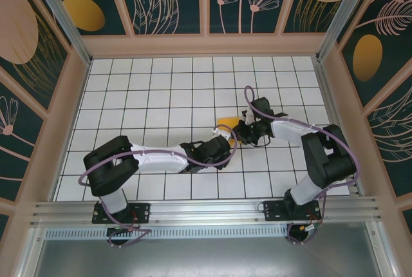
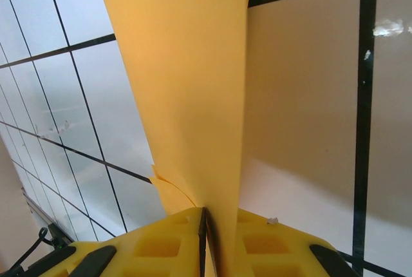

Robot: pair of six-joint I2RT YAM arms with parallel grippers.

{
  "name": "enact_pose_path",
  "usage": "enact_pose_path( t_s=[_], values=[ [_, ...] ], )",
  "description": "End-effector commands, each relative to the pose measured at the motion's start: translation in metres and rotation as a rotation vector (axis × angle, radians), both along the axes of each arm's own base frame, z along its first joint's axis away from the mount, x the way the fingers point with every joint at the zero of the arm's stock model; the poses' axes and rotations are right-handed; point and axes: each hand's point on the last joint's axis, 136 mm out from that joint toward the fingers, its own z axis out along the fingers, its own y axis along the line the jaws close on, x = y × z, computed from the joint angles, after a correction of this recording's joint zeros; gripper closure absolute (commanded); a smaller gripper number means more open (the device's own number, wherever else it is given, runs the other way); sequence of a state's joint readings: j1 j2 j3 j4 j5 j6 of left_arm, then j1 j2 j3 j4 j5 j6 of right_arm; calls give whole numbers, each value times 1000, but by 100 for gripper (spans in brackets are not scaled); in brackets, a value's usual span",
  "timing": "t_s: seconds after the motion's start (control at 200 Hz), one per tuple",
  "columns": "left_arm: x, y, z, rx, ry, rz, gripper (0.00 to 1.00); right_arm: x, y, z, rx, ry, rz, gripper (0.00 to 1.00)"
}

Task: Fold a paper plane with a square sheet of paper (fold left side to right side)
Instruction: Fold the wing for the fifth time at the center of the table.

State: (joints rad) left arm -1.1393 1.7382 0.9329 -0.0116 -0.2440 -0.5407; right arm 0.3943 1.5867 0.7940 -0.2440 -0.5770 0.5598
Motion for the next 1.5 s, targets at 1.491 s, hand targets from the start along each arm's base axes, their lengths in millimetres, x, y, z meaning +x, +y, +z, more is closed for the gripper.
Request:
enact_pose_path(
  t_s=[1.491],
  values=[
    [2,-6,-9,45,-50,-49,49,2,7,12,55,36,-16,83]
  ],
)
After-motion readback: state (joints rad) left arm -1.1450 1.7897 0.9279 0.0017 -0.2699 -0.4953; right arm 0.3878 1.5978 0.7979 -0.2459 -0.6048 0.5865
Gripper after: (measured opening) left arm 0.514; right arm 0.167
